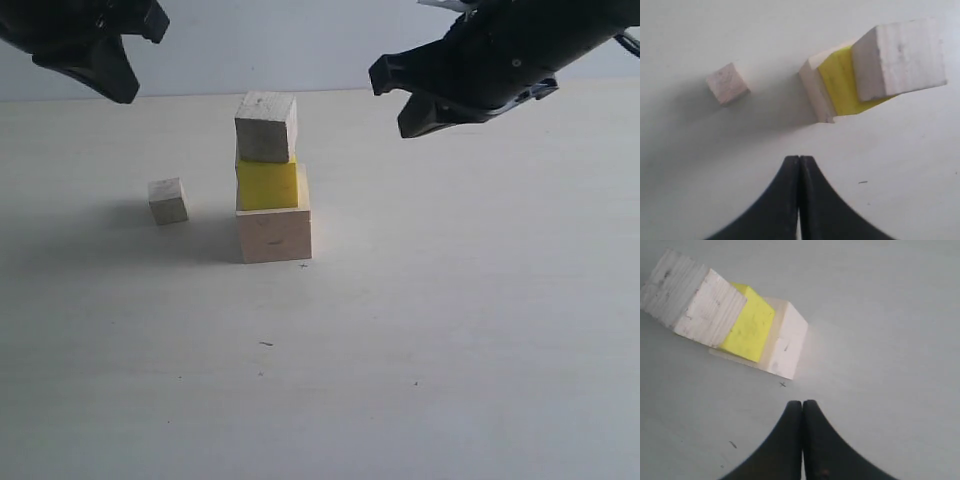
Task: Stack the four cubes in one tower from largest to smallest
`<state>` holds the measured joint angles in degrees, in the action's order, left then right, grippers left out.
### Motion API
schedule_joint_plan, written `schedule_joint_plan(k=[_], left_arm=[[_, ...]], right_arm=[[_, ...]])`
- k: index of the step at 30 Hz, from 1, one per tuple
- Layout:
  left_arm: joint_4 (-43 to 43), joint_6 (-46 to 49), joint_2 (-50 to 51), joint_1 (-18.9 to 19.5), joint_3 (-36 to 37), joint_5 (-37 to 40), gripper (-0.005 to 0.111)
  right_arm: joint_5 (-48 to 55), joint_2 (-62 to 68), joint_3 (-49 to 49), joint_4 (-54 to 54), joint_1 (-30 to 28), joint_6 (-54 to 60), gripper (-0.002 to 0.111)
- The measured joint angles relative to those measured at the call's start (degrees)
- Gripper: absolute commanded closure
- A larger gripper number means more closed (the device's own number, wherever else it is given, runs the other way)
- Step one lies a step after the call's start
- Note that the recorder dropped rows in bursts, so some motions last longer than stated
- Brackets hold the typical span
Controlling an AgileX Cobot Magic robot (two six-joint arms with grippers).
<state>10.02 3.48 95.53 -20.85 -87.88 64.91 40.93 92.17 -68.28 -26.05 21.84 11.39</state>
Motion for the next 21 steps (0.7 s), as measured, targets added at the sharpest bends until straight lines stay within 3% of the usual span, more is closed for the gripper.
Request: schedule_joint_plan(k=[13, 21], left_arm=[[16.54, 23.15, 1.40, 5.11, 0.12, -3.31, 0.107], [18.25, 26.41, 4.80, 5.46, 0.12, -2.15, 0.107]], right_arm=[[5.52, 14.14, -11.80, -14.19, -0.38, 7.34, 0.108], [6.98, 19.60, -16.47, -17.73, -0.38, 7.47, 0.108]])
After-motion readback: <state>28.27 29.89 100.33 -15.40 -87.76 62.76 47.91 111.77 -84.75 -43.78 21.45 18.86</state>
